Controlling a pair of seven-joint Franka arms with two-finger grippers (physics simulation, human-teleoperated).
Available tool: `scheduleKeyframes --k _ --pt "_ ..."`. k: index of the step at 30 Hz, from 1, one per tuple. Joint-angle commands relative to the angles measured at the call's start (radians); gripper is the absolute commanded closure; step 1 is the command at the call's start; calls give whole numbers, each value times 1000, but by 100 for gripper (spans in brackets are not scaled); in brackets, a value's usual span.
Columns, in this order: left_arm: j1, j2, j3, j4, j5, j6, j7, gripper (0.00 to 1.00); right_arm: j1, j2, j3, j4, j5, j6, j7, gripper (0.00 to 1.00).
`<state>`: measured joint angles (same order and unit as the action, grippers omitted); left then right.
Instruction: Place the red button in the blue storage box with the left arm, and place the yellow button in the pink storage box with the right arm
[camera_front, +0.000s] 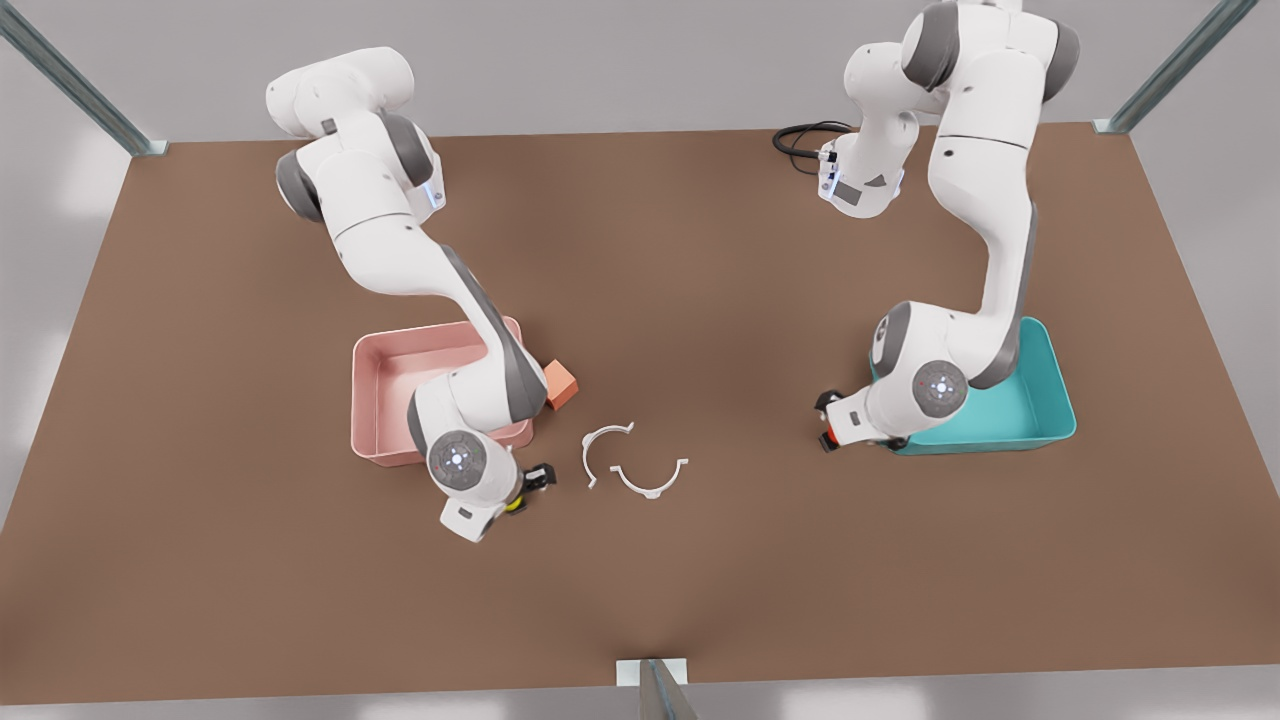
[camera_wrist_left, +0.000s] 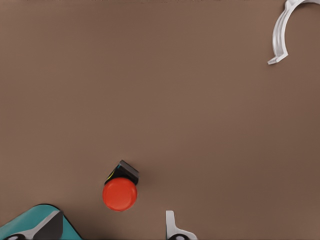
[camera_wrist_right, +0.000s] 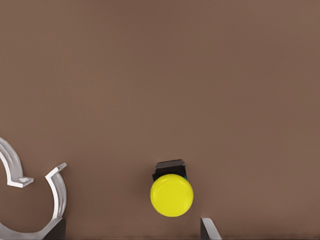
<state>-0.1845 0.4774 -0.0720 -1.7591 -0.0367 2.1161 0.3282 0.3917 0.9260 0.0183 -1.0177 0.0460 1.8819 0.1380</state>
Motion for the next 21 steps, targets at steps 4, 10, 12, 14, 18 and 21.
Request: scheduleKeyframes --k 4,10,12,14,18,21 --pt "-3 46 0 -28 3 179 264 0 -5 -4 -3 -59 -6 68 86 0" --pt "-3 75 1 -71 4 223 264 0 -37 5 6 -128 -34 158 77 0" --pt "-1 83 3 -71 4 223 264 0 -36 7 8 -156 -31 198 84 0" --pt "0 89 4 -79 4 223 265 0 -39 10 19 -165 -31 217 86 0" --pt "2 95 4 -85 4 225 265 1 -40 11 19 -182 -32 259 74 0" --pt "4 110 6 -85 4 237 265 2 -42 33 20 -185 -32 295 74 0"
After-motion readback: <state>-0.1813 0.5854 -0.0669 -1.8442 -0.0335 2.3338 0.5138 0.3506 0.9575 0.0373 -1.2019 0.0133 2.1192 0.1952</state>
